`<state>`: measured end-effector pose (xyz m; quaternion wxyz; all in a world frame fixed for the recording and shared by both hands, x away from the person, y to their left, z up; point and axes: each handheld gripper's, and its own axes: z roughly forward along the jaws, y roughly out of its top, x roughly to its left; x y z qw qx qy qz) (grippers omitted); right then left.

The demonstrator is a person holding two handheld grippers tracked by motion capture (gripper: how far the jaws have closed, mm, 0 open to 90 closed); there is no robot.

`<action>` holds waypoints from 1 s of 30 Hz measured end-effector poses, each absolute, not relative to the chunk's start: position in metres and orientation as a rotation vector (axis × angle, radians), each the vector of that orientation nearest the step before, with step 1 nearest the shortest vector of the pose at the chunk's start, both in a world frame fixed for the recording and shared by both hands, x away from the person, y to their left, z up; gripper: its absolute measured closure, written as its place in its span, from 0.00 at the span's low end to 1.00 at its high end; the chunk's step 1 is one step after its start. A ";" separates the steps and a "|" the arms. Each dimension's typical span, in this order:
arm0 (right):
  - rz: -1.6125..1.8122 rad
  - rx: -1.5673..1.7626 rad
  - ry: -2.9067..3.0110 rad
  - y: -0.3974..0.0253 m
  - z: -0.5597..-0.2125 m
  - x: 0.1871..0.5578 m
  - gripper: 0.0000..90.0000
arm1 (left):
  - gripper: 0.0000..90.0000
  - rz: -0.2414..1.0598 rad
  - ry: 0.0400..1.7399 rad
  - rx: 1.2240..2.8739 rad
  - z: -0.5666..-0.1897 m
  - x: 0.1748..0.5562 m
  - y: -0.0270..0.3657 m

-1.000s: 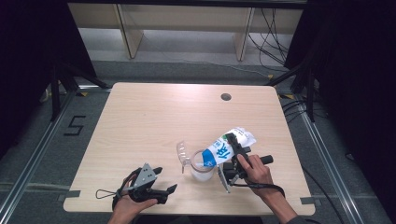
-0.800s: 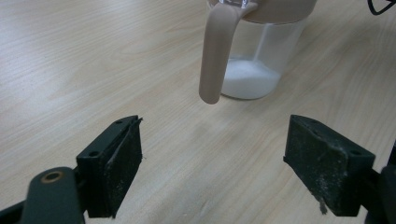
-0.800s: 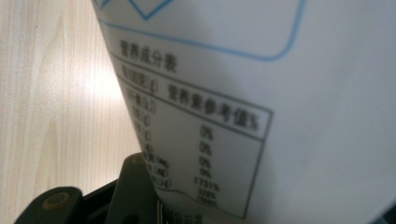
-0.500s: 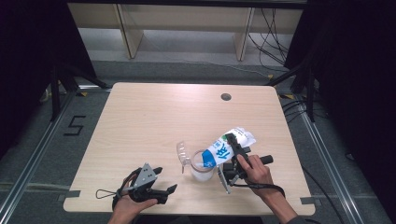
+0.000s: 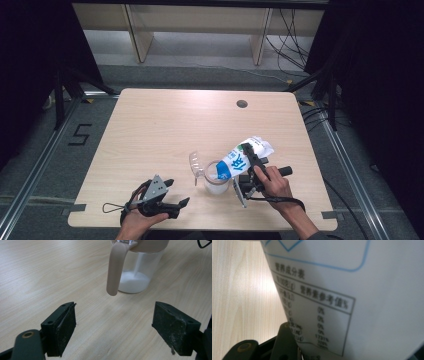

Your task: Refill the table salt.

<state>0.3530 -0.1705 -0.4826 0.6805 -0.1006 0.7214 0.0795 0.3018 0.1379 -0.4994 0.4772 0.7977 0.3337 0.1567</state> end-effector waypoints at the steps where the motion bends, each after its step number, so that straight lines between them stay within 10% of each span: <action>1: 0.180 -0.225 1.621 -0.171 -0.483 0.353 0.67 | 0.21 0.383 0.816 1.949 -0.499 0.302 0.138; 30: 0.195 -0.240 1.621 -0.171 -0.482 0.354 0.69 | 0.21 0.383 0.815 1.949 -0.499 0.302 0.138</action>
